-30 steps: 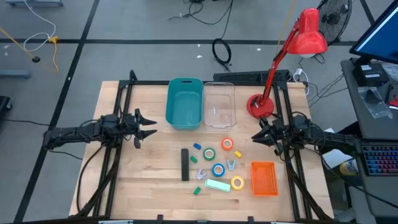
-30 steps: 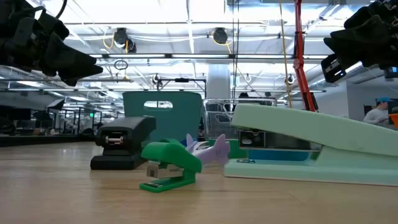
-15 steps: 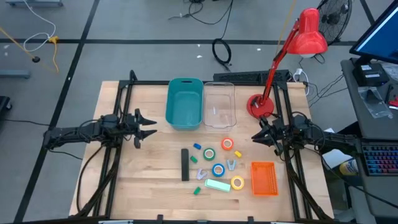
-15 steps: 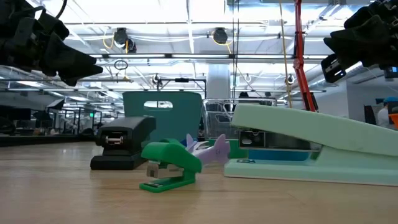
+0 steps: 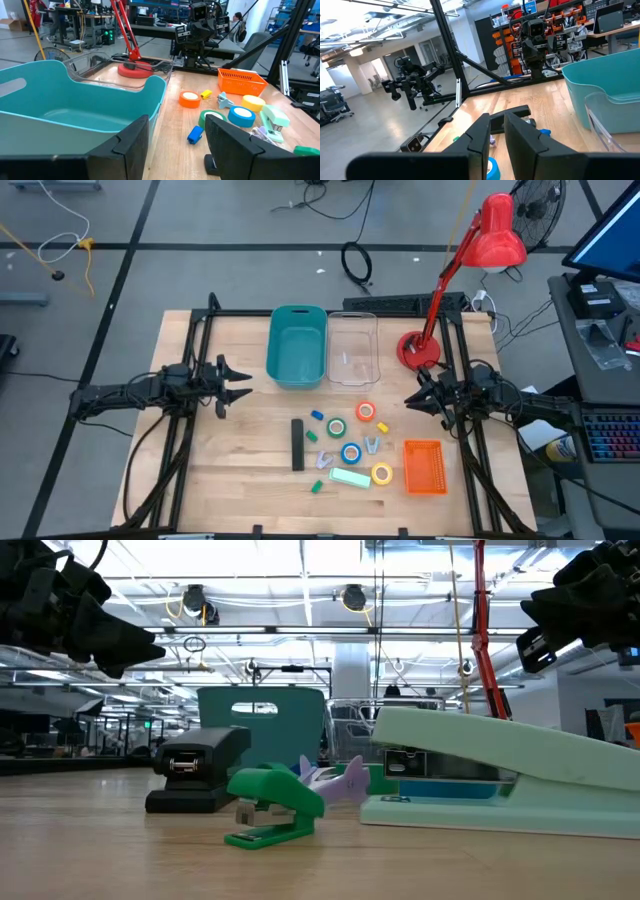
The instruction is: Pick and place Stapler, Stapler remover, tape
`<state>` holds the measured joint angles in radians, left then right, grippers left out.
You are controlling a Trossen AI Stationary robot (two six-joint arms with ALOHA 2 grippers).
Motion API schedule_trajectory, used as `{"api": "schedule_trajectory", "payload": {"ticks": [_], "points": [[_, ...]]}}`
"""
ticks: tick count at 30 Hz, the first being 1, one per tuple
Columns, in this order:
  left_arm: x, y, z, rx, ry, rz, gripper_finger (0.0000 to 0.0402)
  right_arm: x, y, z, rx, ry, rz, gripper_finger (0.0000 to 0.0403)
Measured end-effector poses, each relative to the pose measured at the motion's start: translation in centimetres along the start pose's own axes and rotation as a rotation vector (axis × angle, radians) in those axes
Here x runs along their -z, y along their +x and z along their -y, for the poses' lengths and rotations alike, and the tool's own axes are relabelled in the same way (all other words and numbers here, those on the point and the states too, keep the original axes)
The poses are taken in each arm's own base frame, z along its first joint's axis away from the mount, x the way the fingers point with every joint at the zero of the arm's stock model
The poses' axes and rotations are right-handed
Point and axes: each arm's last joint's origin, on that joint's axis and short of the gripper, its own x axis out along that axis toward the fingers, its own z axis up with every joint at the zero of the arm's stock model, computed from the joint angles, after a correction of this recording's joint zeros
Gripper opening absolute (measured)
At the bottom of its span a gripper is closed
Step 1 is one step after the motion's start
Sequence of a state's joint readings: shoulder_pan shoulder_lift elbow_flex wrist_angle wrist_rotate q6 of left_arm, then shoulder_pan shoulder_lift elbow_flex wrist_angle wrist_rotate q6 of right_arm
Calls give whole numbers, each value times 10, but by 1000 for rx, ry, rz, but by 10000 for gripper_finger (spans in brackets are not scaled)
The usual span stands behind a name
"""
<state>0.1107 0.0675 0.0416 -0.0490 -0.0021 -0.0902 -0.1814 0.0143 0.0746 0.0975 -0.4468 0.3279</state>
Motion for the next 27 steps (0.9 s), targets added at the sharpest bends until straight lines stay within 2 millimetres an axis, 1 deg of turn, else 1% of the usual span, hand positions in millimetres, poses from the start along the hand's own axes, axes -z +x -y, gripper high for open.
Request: {"api": "schedule_trajectory", "payload": {"ticks": [13,17,27], "points": [[0,0,0,0,0,0,198,0,0,0,0,0,1,50],[0,0,0,0,0,0,198,-1,0,1,29,7,13,50],[0,0,0,0,0,0,198,-3,0,0,12,329,39,50]]}}
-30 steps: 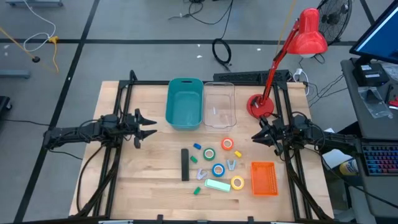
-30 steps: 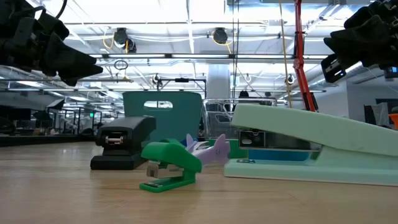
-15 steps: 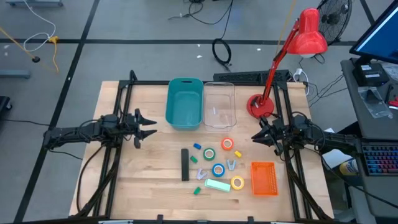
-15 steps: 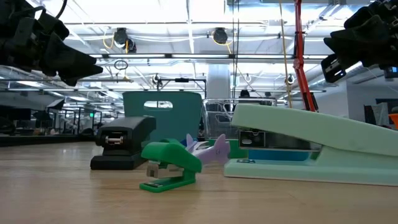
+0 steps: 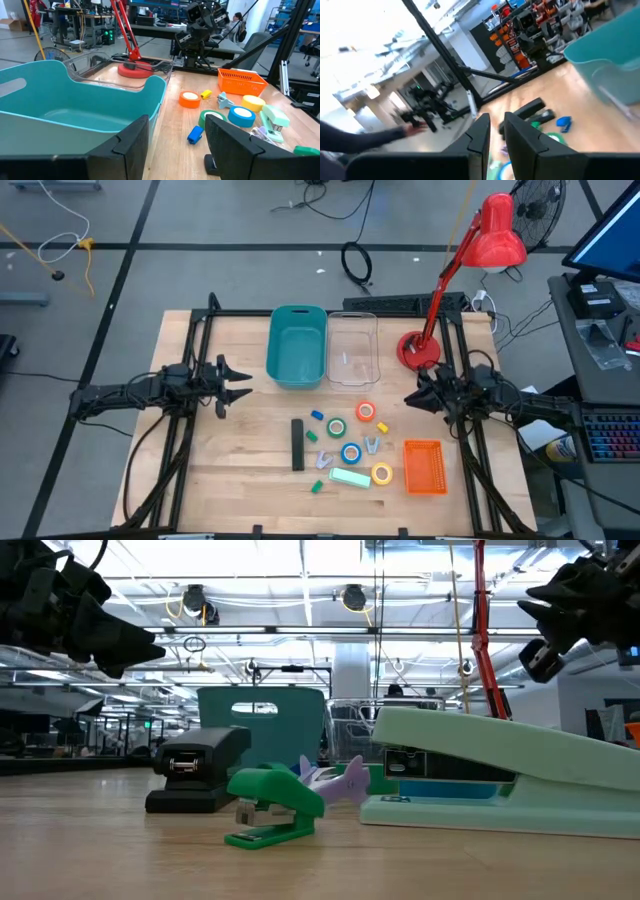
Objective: Pick and place Stapler, Stapler remover, tape
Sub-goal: Put the large black stapler into the green bin
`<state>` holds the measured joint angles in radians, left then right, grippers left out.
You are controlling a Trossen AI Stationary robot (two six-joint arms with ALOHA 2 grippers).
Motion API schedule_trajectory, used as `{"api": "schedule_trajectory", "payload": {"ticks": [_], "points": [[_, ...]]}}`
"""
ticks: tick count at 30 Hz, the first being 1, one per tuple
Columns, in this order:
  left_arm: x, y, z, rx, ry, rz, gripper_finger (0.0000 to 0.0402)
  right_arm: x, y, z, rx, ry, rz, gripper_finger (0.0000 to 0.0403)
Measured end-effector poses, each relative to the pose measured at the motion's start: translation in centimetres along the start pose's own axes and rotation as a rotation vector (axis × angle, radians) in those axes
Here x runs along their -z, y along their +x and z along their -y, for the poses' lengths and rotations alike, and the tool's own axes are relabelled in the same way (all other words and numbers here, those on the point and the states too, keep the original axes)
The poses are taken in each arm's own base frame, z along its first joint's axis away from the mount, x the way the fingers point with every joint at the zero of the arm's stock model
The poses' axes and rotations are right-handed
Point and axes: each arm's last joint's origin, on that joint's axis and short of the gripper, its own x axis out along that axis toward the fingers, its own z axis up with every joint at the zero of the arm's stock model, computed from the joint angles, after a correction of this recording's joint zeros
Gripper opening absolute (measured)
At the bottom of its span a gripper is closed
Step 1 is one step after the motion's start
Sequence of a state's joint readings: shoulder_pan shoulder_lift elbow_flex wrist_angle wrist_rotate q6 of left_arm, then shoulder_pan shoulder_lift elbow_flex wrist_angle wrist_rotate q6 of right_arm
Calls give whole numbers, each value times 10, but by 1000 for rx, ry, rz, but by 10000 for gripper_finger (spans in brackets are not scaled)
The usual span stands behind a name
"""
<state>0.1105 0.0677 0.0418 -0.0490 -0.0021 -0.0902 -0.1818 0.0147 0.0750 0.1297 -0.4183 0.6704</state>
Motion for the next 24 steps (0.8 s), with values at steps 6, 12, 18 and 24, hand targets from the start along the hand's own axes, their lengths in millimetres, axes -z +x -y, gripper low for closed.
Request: {"api": "schedule_trajectory", "payload": {"ticks": [6,12,18,24], "points": [[0,0,0,-4,31,0,198,-9,-1,-7,-45,-23,108,50],[0,0,0,-4,-10,1,198,-13,-1,-9,-55,-39,153,50],[-13,-1,1,20,-130,138,198,-13,-1,-8,-32,-36,172,50],[-45,-9,13,321,-226,291,198,-13,-1,-8,-33,-36,171,50]]}}
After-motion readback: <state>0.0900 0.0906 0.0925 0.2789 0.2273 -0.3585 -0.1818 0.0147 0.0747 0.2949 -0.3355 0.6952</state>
